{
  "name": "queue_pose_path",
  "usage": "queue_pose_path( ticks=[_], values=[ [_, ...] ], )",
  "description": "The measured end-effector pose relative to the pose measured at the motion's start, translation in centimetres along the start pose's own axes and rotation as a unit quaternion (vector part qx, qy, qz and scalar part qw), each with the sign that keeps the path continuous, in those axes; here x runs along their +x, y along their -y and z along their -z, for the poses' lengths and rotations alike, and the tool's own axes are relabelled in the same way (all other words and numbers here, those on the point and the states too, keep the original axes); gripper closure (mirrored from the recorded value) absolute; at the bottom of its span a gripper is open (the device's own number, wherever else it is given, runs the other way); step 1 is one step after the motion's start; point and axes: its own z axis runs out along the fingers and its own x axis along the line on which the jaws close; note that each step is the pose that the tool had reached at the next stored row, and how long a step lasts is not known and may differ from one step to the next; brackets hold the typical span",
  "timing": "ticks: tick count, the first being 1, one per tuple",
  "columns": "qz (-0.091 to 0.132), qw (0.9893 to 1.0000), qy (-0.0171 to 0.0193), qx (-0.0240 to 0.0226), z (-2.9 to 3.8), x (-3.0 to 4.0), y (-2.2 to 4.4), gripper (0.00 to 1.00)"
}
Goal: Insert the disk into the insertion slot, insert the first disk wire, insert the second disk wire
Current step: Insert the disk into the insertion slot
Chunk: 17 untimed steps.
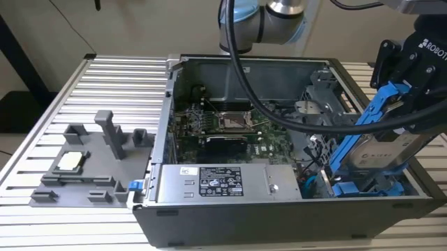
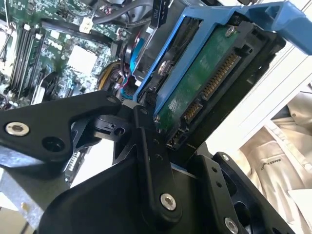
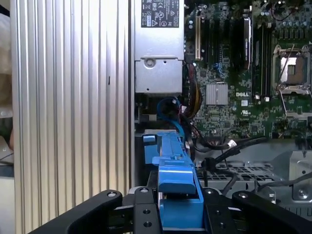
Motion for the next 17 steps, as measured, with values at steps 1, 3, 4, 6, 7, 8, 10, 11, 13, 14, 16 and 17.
queue_pose_path(
  ticks=[1, 3, 4, 6, 7, 8, 10, 11, 13, 14, 16, 17],
  values=[
    [0.002, 1.0000, -0.0001, 0.0002, -0.10, 0.00, 0.01, 0.67],
    [0.008, 1.0000, -0.0003, 0.0007, -0.28, 0.00, 0.03, 0.67],
    [0.012, 0.9999, -0.0003, 0.0009, -0.36, 0.00, 0.04, 0.67],
    [0.017, 0.9999, -0.0004, 0.0010, -0.46, -0.01, 0.05, 0.67],
    [0.017, 0.9999, -0.0005, 0.0010, -0.45, 0.00, 0.05, 0.67],
    [0.017, 0.9999, -0.0005, 0.0010, -0.45, 0.00, 0.04, 0.67],
    [0.017, 0.9999, -0.0004, 0.0010, -0.48, -0.01, 0.05, 0.67],
    [0.016, 0.9999, -0.0001, 0.0011, -0.53, -0.01, 0.05, 0.67],
    [0.012, 0.9999, 0.0008, 0.0010, -0.69, 0.00, 0.07, 0.67],
    [0.009, 1.0000, 0.0010, 0.0010, -0.78, -0.01, 0.09, 0.67],
    [0.005, 1.0000, 0.0016, 0.0009, -1.00, -0.01, 0.17, 0.67],
    [0.004, 1.0000, 0.0019, 0.0009, -1.11, -0.01, 0.25, 0.67]
  ],
)
